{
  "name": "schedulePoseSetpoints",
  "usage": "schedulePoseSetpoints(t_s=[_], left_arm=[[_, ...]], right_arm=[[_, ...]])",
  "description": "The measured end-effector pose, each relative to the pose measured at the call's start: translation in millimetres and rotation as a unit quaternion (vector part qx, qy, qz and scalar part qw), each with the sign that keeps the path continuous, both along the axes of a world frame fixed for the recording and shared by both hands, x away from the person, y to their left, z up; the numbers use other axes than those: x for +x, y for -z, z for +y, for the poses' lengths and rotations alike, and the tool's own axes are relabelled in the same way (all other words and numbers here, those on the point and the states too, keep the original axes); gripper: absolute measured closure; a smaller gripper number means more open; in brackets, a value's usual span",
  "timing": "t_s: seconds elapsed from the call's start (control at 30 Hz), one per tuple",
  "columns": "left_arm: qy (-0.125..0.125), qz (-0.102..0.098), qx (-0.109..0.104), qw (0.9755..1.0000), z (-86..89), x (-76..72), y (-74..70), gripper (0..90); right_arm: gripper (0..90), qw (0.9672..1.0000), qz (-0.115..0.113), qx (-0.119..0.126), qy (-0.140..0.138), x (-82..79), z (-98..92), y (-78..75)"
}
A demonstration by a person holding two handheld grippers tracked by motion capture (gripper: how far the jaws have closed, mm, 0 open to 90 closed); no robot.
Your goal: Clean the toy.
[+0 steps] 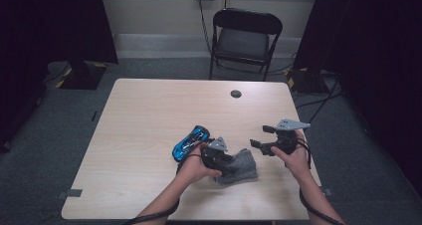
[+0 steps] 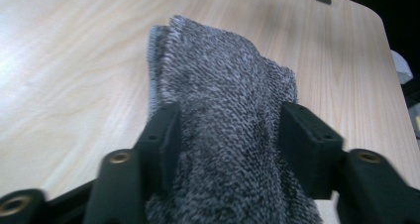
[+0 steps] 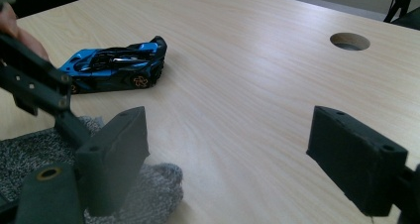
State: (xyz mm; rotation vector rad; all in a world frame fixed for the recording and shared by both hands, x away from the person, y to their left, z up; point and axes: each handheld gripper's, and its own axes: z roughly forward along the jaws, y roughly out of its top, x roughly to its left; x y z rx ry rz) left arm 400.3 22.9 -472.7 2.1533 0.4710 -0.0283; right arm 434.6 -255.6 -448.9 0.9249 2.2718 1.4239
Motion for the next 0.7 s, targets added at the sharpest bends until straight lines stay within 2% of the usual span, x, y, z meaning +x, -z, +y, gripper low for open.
schedulePoseSetpoints(t_s=[0.13,0.2,0.27,0.4,0.47,0.53,0.7], left_arm=[[-0.008,-0.011,-0.003,0.9999,12.4,-11.3,-9.0,36.5],[-0.010,-0.013,0.006,0.9998,16.9,-19.4,-8.6,33.9],[-0.013,-0.019,0.005,0.9997,20.9,-27.9,-4.4,33.6],[-0.030,-0.021,0.021,0.9991,26.4,-40.4,10.3,31.0],[-0.031,-0.029,0.028,0.9987,25.7,-38.6,14.6,32.1],[-0.042,-0.033,0.027,0.9982,25.9,-34.1,14.1,33.7],[-0.079,-0.055,0.041,0.9945,29.7,-8.7,7.0,33.7]], right_arm=[[15.1,0.9999,-0.001,0.003,-0.010,-4.6,4.6,-0.2],[15.4,0.9998,-0.002,0.000,-0.019,-6.4,8.4,0.0],[15.5,0.9996,-0.001,0.002,-0.027,-8.3,13.3,0.5],[16.1,0.9990,0.000,0.000,-0.045,-11.7,22.7,3.4],[16.2,0.9984,0.003,0.001,-0.056,-13.8,27.7,5.3],[17.0,0.9976,0.004,0.000,-0.069,-15.9,32.0,7.1],[19.9,0.9942,0.009,-0.004,-0.107,-21.2,41.1,11.9]])
